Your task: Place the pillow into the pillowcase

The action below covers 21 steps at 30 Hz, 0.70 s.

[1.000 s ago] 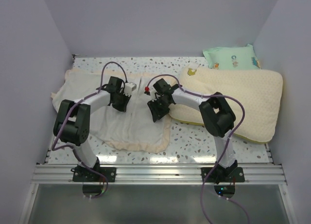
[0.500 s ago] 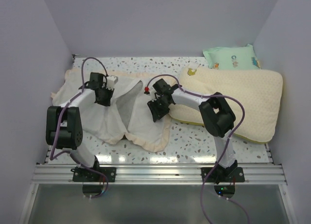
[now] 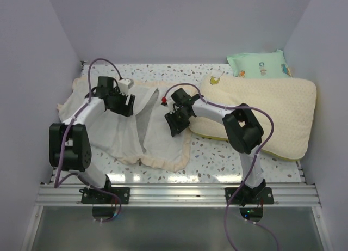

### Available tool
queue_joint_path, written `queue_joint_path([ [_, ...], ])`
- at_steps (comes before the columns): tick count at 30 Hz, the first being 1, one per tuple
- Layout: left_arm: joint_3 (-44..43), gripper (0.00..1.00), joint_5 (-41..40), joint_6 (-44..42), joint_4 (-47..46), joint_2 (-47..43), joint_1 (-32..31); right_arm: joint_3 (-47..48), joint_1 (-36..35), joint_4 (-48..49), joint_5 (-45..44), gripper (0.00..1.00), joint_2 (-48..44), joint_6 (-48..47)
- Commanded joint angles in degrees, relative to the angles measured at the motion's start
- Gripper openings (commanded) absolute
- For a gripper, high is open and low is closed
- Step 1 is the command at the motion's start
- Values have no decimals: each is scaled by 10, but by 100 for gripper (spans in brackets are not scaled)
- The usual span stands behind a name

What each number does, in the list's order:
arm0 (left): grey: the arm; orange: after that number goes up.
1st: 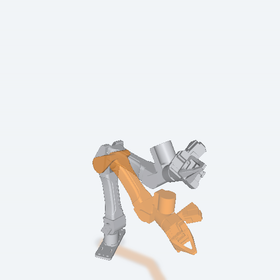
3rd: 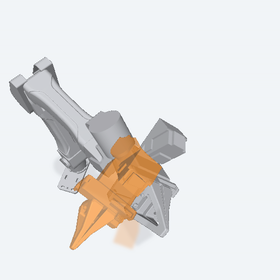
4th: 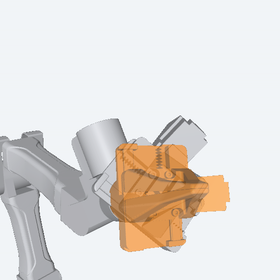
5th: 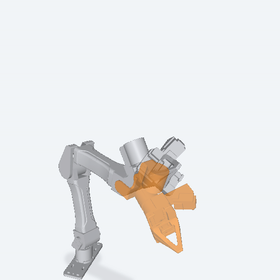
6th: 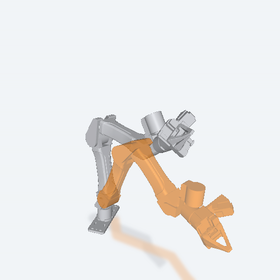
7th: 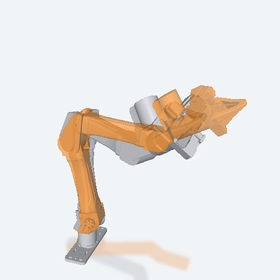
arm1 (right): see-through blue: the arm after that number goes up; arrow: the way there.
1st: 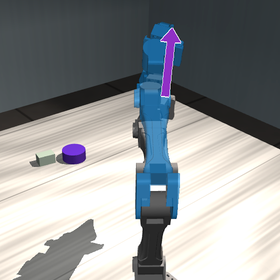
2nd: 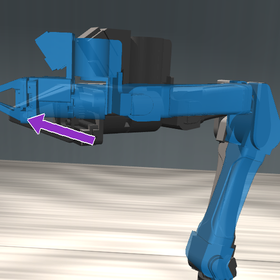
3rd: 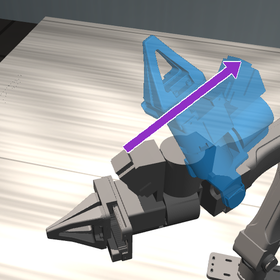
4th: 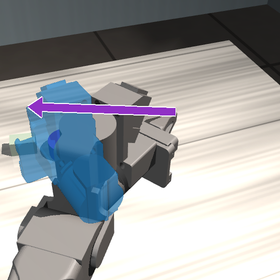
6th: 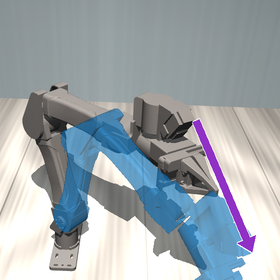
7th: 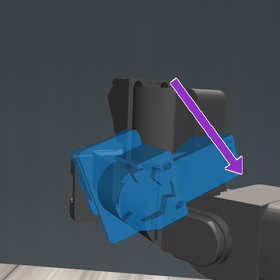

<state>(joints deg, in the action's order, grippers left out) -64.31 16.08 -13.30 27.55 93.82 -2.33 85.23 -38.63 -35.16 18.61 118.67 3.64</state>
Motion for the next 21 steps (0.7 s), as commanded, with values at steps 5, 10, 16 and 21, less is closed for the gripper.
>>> queue_joint_path([
  [5,-27,79,-81,-11,-4,-25,-84,4,1,-13,-33,41,-2,-14],
  [10,-46,78,-229,27,-13,30,-140,5,1,-12,-40,41,2,-11],
  [16,-56,76,-368,26,-13,71,-167,9,2,-11,-58,41,10,-12],
  [21,-58,72,-419,24,-21,87,-167,6,1,-9,-78,41,16,-15],
])
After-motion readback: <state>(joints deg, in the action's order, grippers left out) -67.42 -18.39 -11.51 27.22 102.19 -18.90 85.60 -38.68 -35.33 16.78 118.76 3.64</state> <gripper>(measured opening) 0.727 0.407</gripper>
